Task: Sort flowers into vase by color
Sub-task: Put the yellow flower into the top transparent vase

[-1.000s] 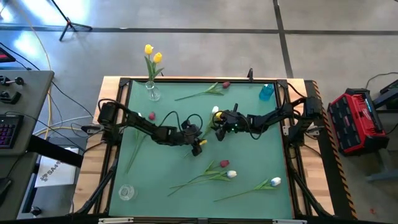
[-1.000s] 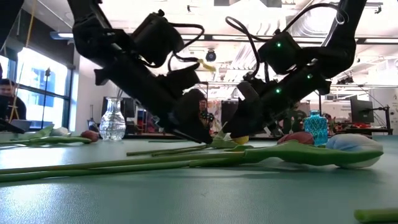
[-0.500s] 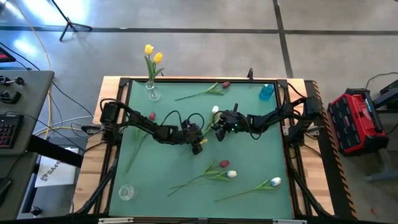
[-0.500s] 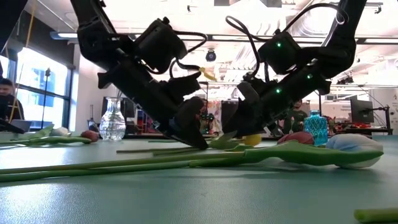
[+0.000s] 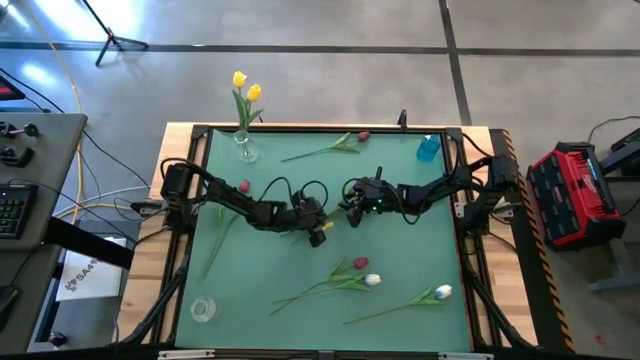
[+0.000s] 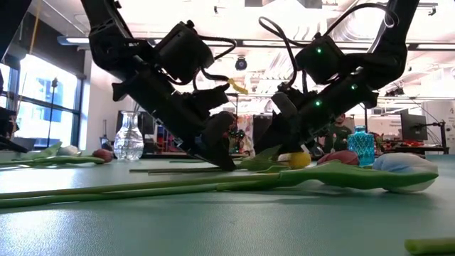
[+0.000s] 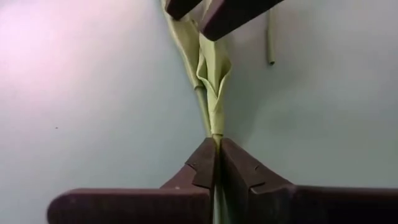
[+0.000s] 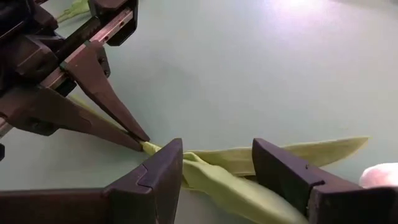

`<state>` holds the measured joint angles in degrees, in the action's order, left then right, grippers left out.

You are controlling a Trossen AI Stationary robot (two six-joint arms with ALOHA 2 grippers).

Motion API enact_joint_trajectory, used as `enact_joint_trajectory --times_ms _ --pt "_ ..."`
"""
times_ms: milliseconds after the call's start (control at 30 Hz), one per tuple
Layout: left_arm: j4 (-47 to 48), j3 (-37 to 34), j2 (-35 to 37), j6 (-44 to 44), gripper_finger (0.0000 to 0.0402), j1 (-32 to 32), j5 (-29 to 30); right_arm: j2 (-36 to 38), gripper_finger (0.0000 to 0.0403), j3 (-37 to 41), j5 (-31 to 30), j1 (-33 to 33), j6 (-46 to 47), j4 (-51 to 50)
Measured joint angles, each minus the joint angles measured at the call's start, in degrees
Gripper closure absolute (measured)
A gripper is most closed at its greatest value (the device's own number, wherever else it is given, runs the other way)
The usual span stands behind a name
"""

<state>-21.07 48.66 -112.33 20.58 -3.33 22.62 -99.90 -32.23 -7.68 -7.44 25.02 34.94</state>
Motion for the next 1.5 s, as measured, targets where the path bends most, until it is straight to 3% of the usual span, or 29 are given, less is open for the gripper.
enact_joint_trajectory --times_ms 167,300,600,767,900,1033,1100,1200,1400,1500 --pt "0.42 0.7 1.43 0.19 0.0399 -0.13 2.2 0.0 0.022 0.0 1.01 0.0 -0.01 0.05" --pt "1.78 0.75 4.68 0.51 0.04 -0.33 5.74 1.24 0.022 0.0 5.35 0.16 -0.14 0.55" --pt "10.49 0.81 13.18 2.85 0.0401 -1.14 19.93 16.12 0.022 0.24 12.23 3.1 -4.2 -2.34" --pt "15.57 0.81 16.57 6.17 0.0401 -2.24 25.72 24.0 0.022 0.22 7.78 4.33 -8.48 -8.79" --pt "18.67 0.79 18.79 9.11 0.0401 -3.87 36.12 27.59 0.022 0.22 -1.81 5.09 -10.36 -15.88" --pt "16.52 -0.71 22.08 9.36 0.0401 -5.64 45.25 28.37 0.022 0.22 -7.59 5.08 -11.15 -18.82" --pt "13.61 -2.79 24.27 9.31 0.0401 -5.72 46.47 28.37 0.022 0.22 -8.41 4.72 -11.2 -17.82" --pt "3.46 -7.38 27.66 6.11 0.0401 -4.7 43.01 28.36 0.022 0.22 -8.31 3.99 -12.93 -16.72" --pt "-29.57 -18.75 29.81 -5.85 0.0401 -1.26 18.5 28.33 0.022 0.22 -7.01 3.08 -13.51 -17.42" --pt "-39.91 -22.19 29.77 -7.22 0.0401 0.64 9.21 28.3 0.022 0.22 -3.15 2.93 -13.31 -16.03"
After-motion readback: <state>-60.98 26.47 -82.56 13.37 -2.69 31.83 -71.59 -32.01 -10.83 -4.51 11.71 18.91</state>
